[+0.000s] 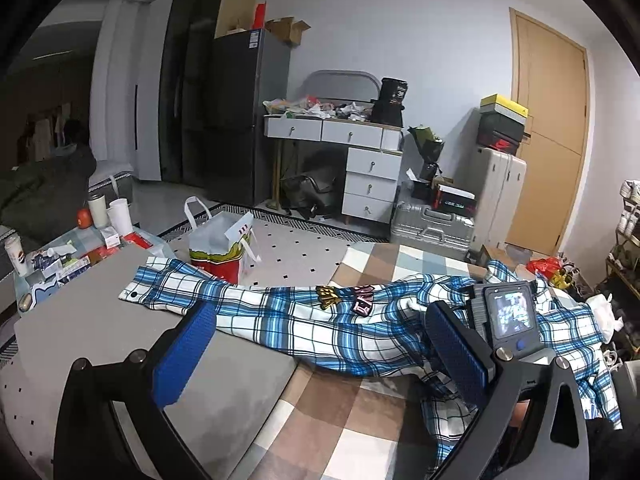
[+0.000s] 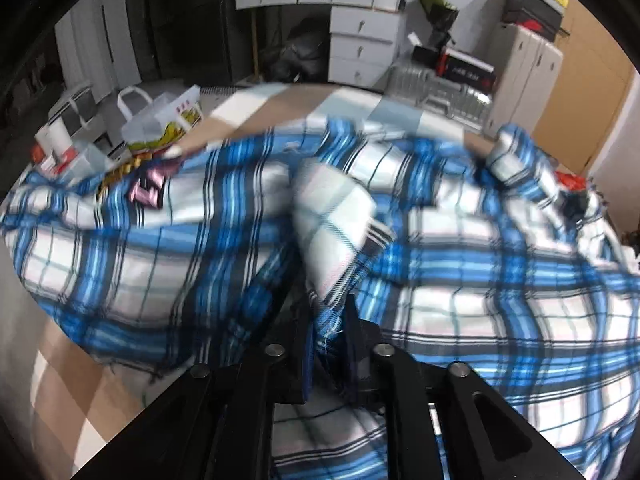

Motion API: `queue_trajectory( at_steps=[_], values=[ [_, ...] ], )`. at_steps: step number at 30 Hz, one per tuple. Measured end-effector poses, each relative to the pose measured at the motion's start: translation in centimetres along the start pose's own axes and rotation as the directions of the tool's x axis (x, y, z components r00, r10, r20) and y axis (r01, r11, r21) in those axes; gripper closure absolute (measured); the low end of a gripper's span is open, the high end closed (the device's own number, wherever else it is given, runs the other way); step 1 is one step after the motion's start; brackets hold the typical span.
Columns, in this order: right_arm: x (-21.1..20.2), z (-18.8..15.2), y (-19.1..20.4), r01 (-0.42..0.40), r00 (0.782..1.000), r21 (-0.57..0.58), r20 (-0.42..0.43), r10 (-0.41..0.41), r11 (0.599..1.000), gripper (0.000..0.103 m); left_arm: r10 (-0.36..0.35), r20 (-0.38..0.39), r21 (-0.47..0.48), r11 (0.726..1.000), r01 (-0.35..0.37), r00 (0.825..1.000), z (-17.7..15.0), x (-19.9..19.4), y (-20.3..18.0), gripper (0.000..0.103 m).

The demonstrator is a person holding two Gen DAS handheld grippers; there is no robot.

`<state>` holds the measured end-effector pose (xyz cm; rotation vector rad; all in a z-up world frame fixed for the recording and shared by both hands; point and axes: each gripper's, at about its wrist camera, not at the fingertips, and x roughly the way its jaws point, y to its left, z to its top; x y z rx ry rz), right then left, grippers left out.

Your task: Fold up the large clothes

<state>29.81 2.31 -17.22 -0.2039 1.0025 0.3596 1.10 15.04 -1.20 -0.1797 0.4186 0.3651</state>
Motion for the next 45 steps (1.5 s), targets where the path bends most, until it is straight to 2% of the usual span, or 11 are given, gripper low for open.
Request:
queue_trajectory(
  at_steps=[4,7,12,17,21,25,28,34,39,43,45],
  values=[
    [-2.6,-0.7,-2.5,-0.213,0.977,0.050,0.023,0.212,0.976,0.032,-0.014,0.008,0.017,1.000,0.014,1.000,-0.2,-0.3,-0.3,0.001],
    [-6.7,-2.3,-6.7,-0.300,0.951,0.088,0.098,0.292,0.950,0.030,-0.023,-0.005,0.042,0.999,0.023,1.000,-0.5,0.0,-1.1,0.001],
    [-13.7,-7.6,-17.6,-0.006,0.982,0.148,0.187,-0.022,0.989,0.014,-0.042,-0.030,0.094,0.995,0.045,0.999,-1.0,0.3,-2.8,0.001],
    [-13.9,-12.3,-26.5,0.368,0.928,0.162,0.003,-0.374,0.916,0.014,-0.043,-0.021,0.147,0.988,0.046,0.999,-1.5,0.1,-4.9,0.001],
    [-11.2,-14.0,-30.6,0.377,0.926,0.182,-0.086,-0.367,0.908,0.022,-0.040,-0.034,0.169,0.985,0.045,0.999,-1.8,0.3,-6.3,0.001],
    [-9.6,-14.3,-32.0,0.309,0.951,0.217,-0.092,-0.296,0.926,0.067,-0.033,-0.045,0.198,0.979,0.041,0.998,-2.1,0.5,-7.4,0.001],
    [-9.5,-13.7,-31.6,0.382,0.924,0.224,-0.108,-0.367,0.897,0.101,-0.031,-0.044,0.223,0.974,0.040,0.999,-2.3,0.6,-8.0,0.001],
    [-11.7,-16.3,-34.1,0.439,0.897,0.286,-0.185,-0.401,0.852,0.101,-0.046,-0.081,0.228,0.971,0.064,0.996,-2.4,0.8,-8.0,0.001],
    [-12.9,-15.8,-34.8,0.371,0.928,0.316,-0.175,-0.330,0.873,0.097,-0.053,-0.082,0.225,0.972,0.070,0.995,-2.4,0.5,-7.8,0.001],
    [-15.6,-11.7,-36.1,0.243,0.960,0.426,0.023,-0.279,0.872,0.045,-0.038,-0.082,0.232,0.971,0.056,0.996,-2.6,0.9,-8.0,0.001],
    [-14.5,-8.8,-36.6,0.226,0.963,0.437,0.036,-0.268,0.871,0.044,-0.032,-0.093,0.235,0.970,0.053,0.995,-2.7,1.3,-8.0,0.001]
  ],
)
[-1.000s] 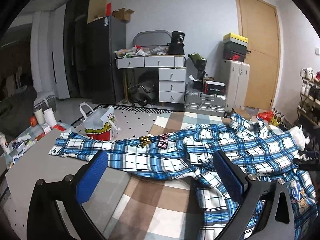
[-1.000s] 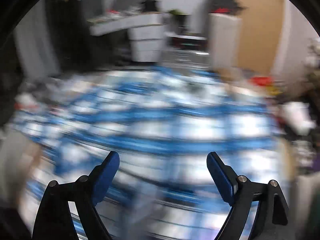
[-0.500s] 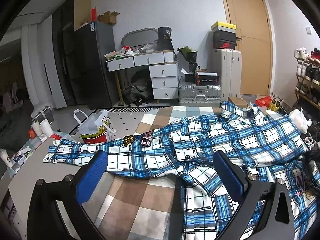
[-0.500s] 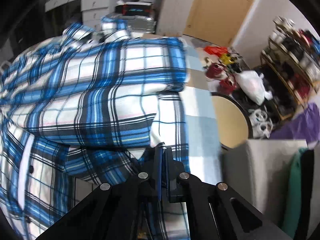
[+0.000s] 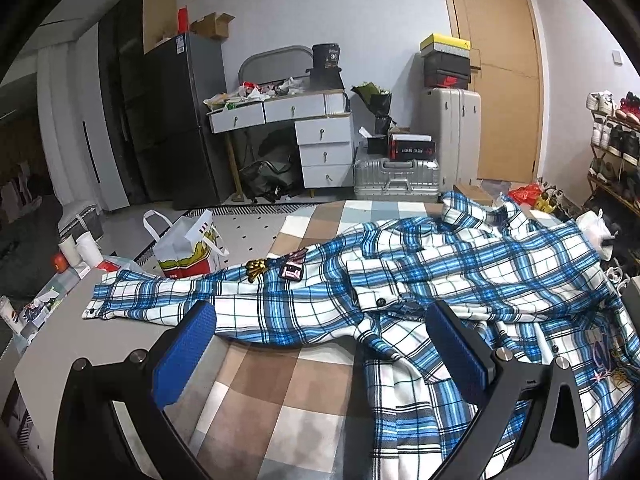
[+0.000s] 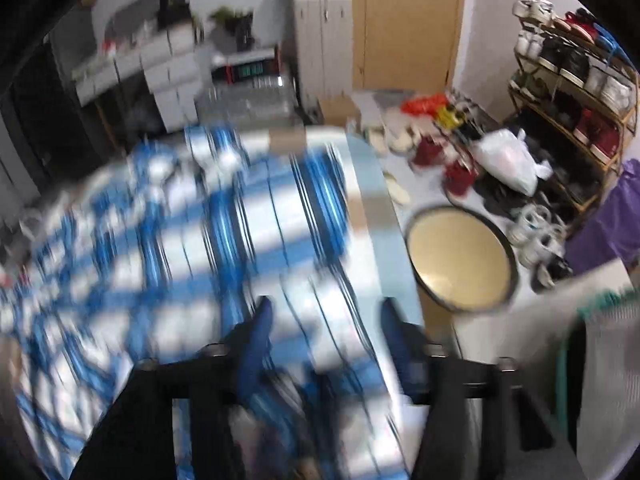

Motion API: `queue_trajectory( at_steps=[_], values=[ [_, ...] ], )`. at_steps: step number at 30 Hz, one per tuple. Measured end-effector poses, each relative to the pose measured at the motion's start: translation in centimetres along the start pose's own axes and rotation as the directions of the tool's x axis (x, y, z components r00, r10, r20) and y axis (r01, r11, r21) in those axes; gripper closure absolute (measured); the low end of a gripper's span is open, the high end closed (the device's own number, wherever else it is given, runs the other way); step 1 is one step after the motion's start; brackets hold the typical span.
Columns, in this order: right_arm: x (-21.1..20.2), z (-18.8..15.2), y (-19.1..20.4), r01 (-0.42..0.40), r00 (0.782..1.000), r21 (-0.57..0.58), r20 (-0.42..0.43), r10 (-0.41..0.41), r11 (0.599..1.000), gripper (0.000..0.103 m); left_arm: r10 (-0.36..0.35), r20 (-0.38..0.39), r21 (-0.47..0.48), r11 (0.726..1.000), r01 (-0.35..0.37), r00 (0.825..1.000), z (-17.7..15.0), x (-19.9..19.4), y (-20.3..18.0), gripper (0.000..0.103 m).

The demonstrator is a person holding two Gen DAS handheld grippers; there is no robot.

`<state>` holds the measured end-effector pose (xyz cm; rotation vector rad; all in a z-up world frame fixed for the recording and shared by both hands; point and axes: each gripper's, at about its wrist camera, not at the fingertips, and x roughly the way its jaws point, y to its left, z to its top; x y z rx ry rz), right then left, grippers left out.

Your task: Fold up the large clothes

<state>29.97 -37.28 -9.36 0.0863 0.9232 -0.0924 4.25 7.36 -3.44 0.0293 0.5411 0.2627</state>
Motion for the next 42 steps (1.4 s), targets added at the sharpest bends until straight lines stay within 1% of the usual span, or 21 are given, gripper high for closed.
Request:
queue_trajectory(
  at_steps=[2,5,8,10,14,15,17,20,22,24,26,29,30,31,32,33,35,36,38,40,42],
  values=[
    [2.6,2.5,1.2,-0.018,1.000,0.007,-0.021,0.018,1.000,0.045,0.009,-0.011,0.010,1.000,-0.009,1.000,-0.1,0.4,-0.2,0.001],
    [6.7,4.7,2.5,-0.023,0.999,0.022,-0.047,0.024,0.999,0.048,0.017,-0.005,0.019,1.000,-0.017,1.000,-0.1,0.4,-0.3,0.001],
    [10.1,4.0,3.6,0.023,0.990,-0.004,-0.137,-0.023,1.000,0.048,0.016,-0.007,0.036,0.999,-0.016,1.000,-0.1,0.5,-0.5,0.001],
    [12.6,3.1,3.7,0.070,0.973,-0.066,-0.217,-0.082,0.995,0.050,0.010,-0.021,0.050,0.999,-0.009,1.000,-0.2,0.8,-0.8,0.001],
    [11.7,3.6,3.7,0.063,0.977,-0.092,-0.196,-0.080,0.994,0.048,-0.015,-0.048,0.056,0.998,0.018,0.999,-0.3,1.0,-0.9,0.001],
    [10.9,4.1,3.6,0.061,0.983,-0.087,-0.166,-0.075,0.994,0.048,-0.019,-0.050,0.057,0.998,0.022,0.999,-0.3,0.9,-0.9,0.001],
    [9.4,5.1,3.7,0.009,0.996,-0.069,-0.092,-0.015,0.998,0.048,-0.027,-0.052,0.058,0.998,0.030,0.998,-0.3,0.8,-1.0,0.001],
    [8.4,7.0,4.7,-0.067,0.998,-0.047,-0.023,0.066,0.997,0.047,-0.038,-0.056,0.055,0.998,0.041,0.998,-0.2,0.7,-1.3,0.001],
    [8.9,8.3,6.2,-0.109,0.994,-0.056,-0.014,0.109,0.992,0.043,-0.042,-0.062,0.057,0.997,0.046,0.997,-0.2,0.9,-1.4,0.001],
    [10.3,9.4,8.6,-0.136,0.990,-0.092,-0.043,0.133,0.986,0.040,-0.048,-0.076,0.063,0.997,0.053,0.996,-0.2,1.2,-1.6,0.001],
    [12.2,10.2,10.8,-0.128,0.991,-0.142,-0.064,0.120,0.982,0.040,-0.049,-0.086,0.067,0.996,0.054,0.995,-0.4,1.5,-1.5,0.001],
    [15.5,10.5,13.4,-0.054,0.995,-0.189,-0.089,0.038,0.980,0.040,-0.058,-0.110,0.057,0.996,0.065,0.992,-0.4,1.8,-1.1,0.001],
    [16.5,10.6,13.7,-0.056,0.994,-0.181,-0.104,0.037,0.982,0.044,-0.064,-0.114,0.049,0.996,0.070,0.991,-0.4,1.9,-0.9,0.001],
    [17.1,10.6,13.6,-0.047,0.993,-0.174,-0.113,0.028,0.984,0.064,-0.067,-0.116,0.039,0.997,0.072,0.991,-0.4,1.9,-0.7,0.001],
    [17.7,10.7,13.9,-0.059,0.991,-0.172,-0.129,0.037,0.983,0.079,-0.068,-0.117,0.033,0.997,0.073,0.991,-0.3,1.9,-0.6,0.001],
    [17.9,10.9,14.2,-0.056,0.991,-0.178,-0.131,0.033,0.982,0.103,-0.072,-0.119,0.028,0.997,0.076,0.990,-0.2,1.8,-0.6,0.001],
    [17.3,11.8,14.2,0.006,0.998,-0.177,-0.062,-0.018,0.984,0.103,-0.080,-0.126,0.021,0.996,0.083,0.989,-0.2,1.8,-0.6,0.001],
    [16.3,12.5,14.0,0.006,1.000,-0.146,-0.007,-0.007,0.989,0.103,-0.082,-0.126,0.018,0.996,0.085,0.989,-0.2,1.8,-0.6,0.001],
    [15.6,13.3,13.3,-0.048,0.998,-0.062,0.025,0.050,0.997,0.103,-0.073,-0.127,0.025,0.997,0.077,0.989,-0.3,1.7,-0.8,0.001],
    [16.2,13.3,13.0,-0.079,0.997,0.004,-0.016,0.079,0.997,0.099,-0.072,-0.128,0.032,0.997,0.077,0.989,-0.4,1.6,-0.9,0.001],
    [16.6,12.7,13.7,-0.165,0.982,0.000,-0.091,0.164,0.986,0.099,-0.077,-0.127,0.026,0.996,0.081,0.989,-0.3,1.4,-0.6,0.001]
  ],
)
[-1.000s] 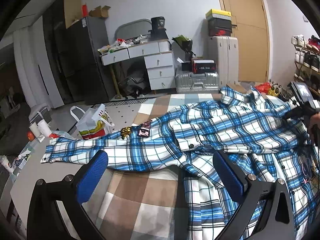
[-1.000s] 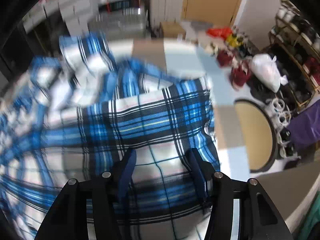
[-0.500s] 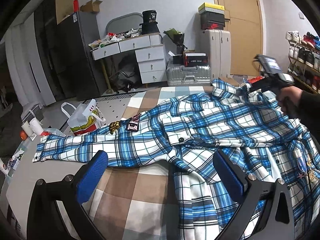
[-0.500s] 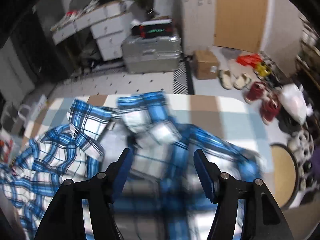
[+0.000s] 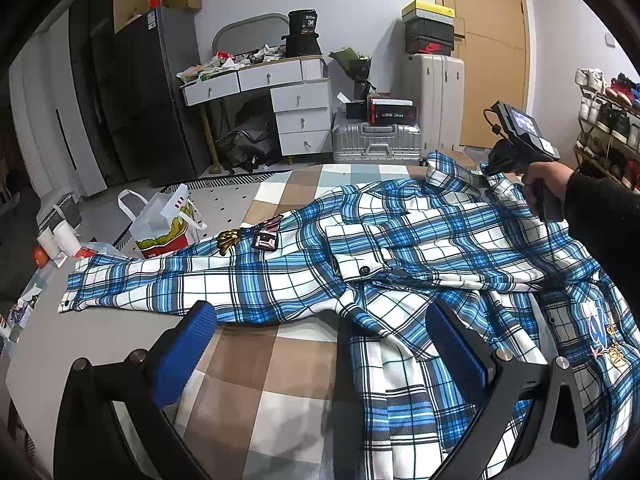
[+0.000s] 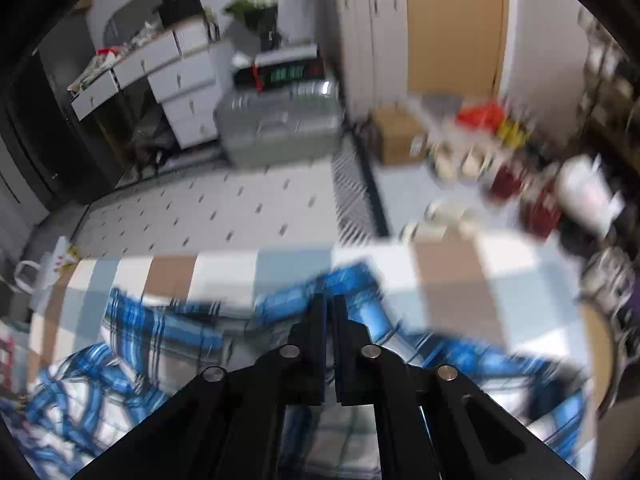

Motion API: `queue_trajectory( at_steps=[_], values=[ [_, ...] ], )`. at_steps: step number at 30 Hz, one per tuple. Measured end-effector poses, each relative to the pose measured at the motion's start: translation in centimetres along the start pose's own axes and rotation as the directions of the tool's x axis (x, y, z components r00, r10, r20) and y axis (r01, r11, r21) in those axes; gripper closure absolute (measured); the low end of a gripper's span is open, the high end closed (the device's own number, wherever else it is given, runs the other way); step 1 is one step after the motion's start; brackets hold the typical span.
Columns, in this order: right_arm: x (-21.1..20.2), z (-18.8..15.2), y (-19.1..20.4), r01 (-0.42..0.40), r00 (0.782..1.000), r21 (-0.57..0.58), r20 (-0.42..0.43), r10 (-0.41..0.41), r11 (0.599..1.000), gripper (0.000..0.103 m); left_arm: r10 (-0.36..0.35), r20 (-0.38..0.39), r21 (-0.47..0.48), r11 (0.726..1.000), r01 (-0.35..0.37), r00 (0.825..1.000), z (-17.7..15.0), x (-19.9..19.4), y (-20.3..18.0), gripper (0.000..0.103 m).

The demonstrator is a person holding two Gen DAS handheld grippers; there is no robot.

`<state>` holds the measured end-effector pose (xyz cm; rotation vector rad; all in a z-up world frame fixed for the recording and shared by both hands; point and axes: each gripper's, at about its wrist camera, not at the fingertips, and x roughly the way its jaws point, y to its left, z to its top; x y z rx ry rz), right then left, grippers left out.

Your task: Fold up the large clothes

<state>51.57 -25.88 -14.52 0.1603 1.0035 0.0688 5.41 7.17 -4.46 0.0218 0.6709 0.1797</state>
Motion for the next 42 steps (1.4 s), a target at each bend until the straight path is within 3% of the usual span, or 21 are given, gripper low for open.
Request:
queue_trajectory(
  at_steps=[2,3,4,6,7,11,12,15,16,19,23,24,26,27,29,31,32,35,37,40,42],
  values=[
    [-1.2,-0.7,1.4,-0.053,0.998,-0.051,0.027,0.055,0.997,0.098,-0.013,0.002,-0.014,1.000,0.013,1.000,0.0,-0.2,0.2,0.001],
    [-2.2,-1.3,2.0,-0.086,0.995,-0.077,0.049,0.090,0.993,0.081,-0.019,0.002,-0.018,1.000,0.019,1.000,0.0,-0.3,0.3,0.001],
    [-3.0,-1.8,2.6,-0.128,0.988,-0.098,0.072,0.135,0.987,0.050,-0.018,0.001,-0.020,1.000,0.018,1.000,0.0,-0.3,0.3,0.001],
    [-4.1,-2.7,3.2,-0.194,0.973,-0.096,0.104,0.204,0.976,0.020,-0.022,-0.006,-0.024,0.999,0.022,1.000,0.1,-0.2,0.3,0.001],
    [-4.0,-3.1,3.5,-0.224,0.967,-0.092,0.101,0.233,0.970,0.020,-0.030,-0.008,-0.029,0.999,0.030,1.000,0.0,-0.2,0.4,0.001],
    [-0.4,-3.8,5.3,-0.214,0.977,-0.058,-0.035,0.212,0.975,0.023,-0.024,-0.007,-0.023,0.999,0.023,1.000,0.0,-0.1,0.3,0.001],
    [0.5,-4.3,6.1,-0.178,0.983,-0.068,-0.056,0.174,0.982,0.030,-0.024,-0.010,-0.023,0.999,0.024,1.000,0.1,0.0,0.3,0.001],
    [1.8,-4.6,7.7,-0.147,0.986,-0.137,-0.098,0.134,0.980,0.069,-0.036,-0.024,-0.027,0.999,0.036,0.999,0.0,0.3,0.4,0.001],
    [1.4,-4.6,8.1,-0.120,0.992,-0.178,-0.068,0.109,0.977,0.082,-0.036,-0.027,-0.025,0.999,0.036,0.999,0.0,0.3,0.3,0.001],
    [0.1,-3.7,8.6,-0.049,0.997,-0.226,0.047,0.062,0.973,0.090,-0.040,-0.029,-0.024,0.999,0.039,0.999,0.0,0.2,0.3,0.001],
    [0.2,-2.8,7.9,0.058,0.995,-0.181,0.087,-0.043,0.982,0.087,-0.029,-0.025,-0.008,1.000,0.029,0.999,-0.4,0.1,0.0,0.001],
    [1.2,-2.7,7.4,0.071,0.997,-0.169,0.047,-0.064,0.983,0.071,-0.024,-0.024,-0.002,1.000,0.024,0.999,-0.5,0.0,0.0,0.001],
    [2.2,-3.2,7.0,0.080,0.996,-0.187,-0.031,-0.087,0.979,0.065,-0.023,-0.024,0.003,1.000,0.023,0.999,-0.5,-0.1,-0.1,0.001],
    [1.2,-3.6,6.8,0.065,0.998,-0.192,-0.005,-0.067,0.979,0.066,-0.027,-0.024,0.001,1.000,0.027,0.999,-0.4,-0.2,0.0,0.001],
    [-1.5,-4.3,6.2,0.045,0.998,-0.214,0.060,-0.032,0.976,0.059,-0.037,-0.021,-0.008,0.999,0.037,0.999,-0.4,-0.4,0.0,0.001],
    [-4.5,-5.4,5.0,0.056,0.993,-0.247,0.117,-0.027,0.967,0.043,-0.039,-0.017,0.000,0.999,0.039,0.999,-0.3,-0.6,0.0,0.001],
    [-6.2,-5.9,4.2,0.074,0.989,-0.263,0.145,-0.036,0.962,0.042,-0.037,-0.013,0.006,0.999,0.037,0.999,-0.3,-0.6,-0.2,0.001],
    [-10.0,-7.4,1.4,0.176,0.973,-0.265,0.195,-0.126,0.948,0.034,-0.027,0.005,0.015,1.000,0.027,1.000,-0.3,-0.9,-0.4,0.001],
    [-10.7,-8.2,-1.3,0.287,0.950,-0.251,0.202,-0.240,0.924,0.034,-0.023,0.006,0.017,1.000,0.023,1.000,-0.3,-0.9,-0.5,0.001],
    [-9.1,-9.1,-5.5,0.336,0.941,-0.232,0.119,-0.316,0.913,0.034,-0.001,0.008,0.028,1.000,0.000,1.000,-0.4,-0.6,-1.0,0.001],
    [-6.6,-10.4,-7.4,0.306,0.949,-0.220,-0.005,-0.314,0.926,0.036,0.014,0.006,0.042,0.999,-0.014,1.000,-0.4,-0.3,-1.3,0.001]
  ],
)
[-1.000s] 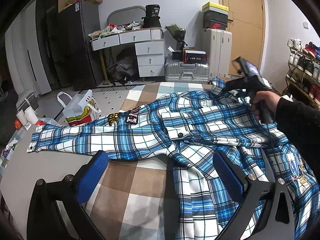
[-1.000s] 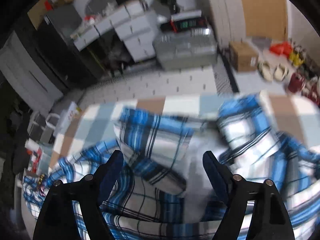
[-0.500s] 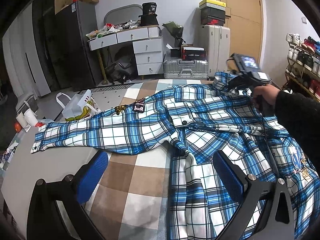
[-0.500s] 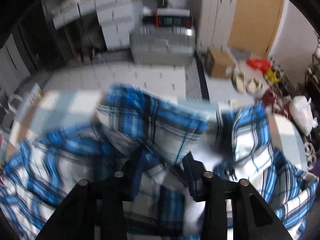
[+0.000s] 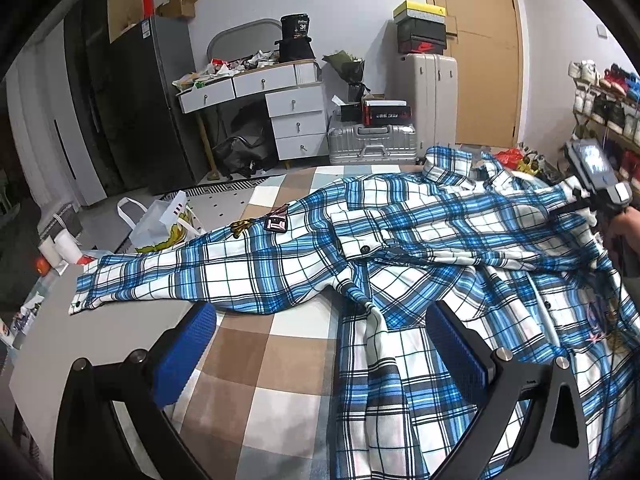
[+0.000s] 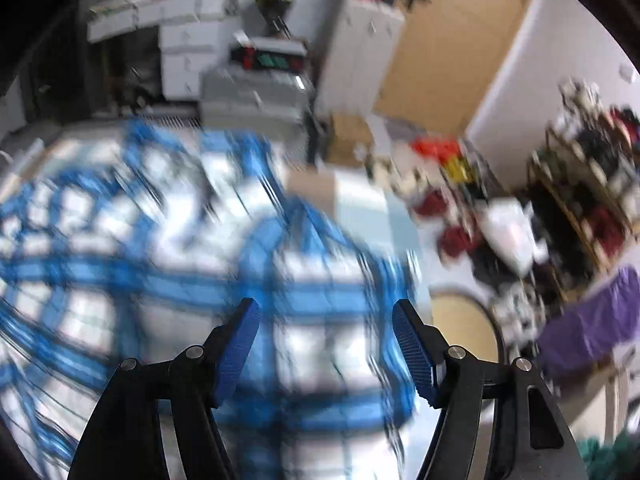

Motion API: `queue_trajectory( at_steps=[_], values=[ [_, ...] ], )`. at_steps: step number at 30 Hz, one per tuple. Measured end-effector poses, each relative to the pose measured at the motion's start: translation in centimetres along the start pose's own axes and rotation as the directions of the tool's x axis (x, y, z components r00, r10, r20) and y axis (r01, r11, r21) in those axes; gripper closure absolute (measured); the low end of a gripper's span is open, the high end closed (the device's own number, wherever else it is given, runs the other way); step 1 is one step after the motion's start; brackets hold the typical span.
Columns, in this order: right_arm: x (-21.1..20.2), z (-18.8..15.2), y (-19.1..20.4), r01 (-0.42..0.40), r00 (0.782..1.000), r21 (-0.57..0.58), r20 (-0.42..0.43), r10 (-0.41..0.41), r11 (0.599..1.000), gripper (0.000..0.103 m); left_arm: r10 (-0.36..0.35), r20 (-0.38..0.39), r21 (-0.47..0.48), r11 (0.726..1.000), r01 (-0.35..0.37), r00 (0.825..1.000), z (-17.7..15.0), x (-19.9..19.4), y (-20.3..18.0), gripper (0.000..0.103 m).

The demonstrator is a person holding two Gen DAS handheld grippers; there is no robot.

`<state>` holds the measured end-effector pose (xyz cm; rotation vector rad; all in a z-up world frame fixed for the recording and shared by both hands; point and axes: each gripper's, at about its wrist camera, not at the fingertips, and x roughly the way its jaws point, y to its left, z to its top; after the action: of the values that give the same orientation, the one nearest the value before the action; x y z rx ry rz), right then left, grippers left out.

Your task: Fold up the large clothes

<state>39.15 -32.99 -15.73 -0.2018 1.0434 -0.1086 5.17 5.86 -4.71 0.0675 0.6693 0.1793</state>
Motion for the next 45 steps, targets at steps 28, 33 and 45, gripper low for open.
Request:
queue_trajectory(
  at_steps=[28,33,45],
  values=[
    [-5.2,-8.7,8.2,-0.106,0.993,-0.051,0.046,0.108,0.993,0.037,0.099,-0.052,-0.122,0.987,-0.105,0.994,0.2,1.7,4.2,0.001],
    [-7.7,-6.6,11.2,-0.203,0.972,-0.059,0.112,0.209,0.977,0.038,0.131,-0.046,-0.193,0.972,-0.138,0.990,0.1,1.6,6.4,0.001],
    [-5.1,-3.7,28.2,-0.193,0.975,-0.250,0.063,0.215,0.949,0.032,0.180,-0.093,-0.273,0.941,-0.199,0.979,-0.2,3.0,10.1,0.001]
  ],
)
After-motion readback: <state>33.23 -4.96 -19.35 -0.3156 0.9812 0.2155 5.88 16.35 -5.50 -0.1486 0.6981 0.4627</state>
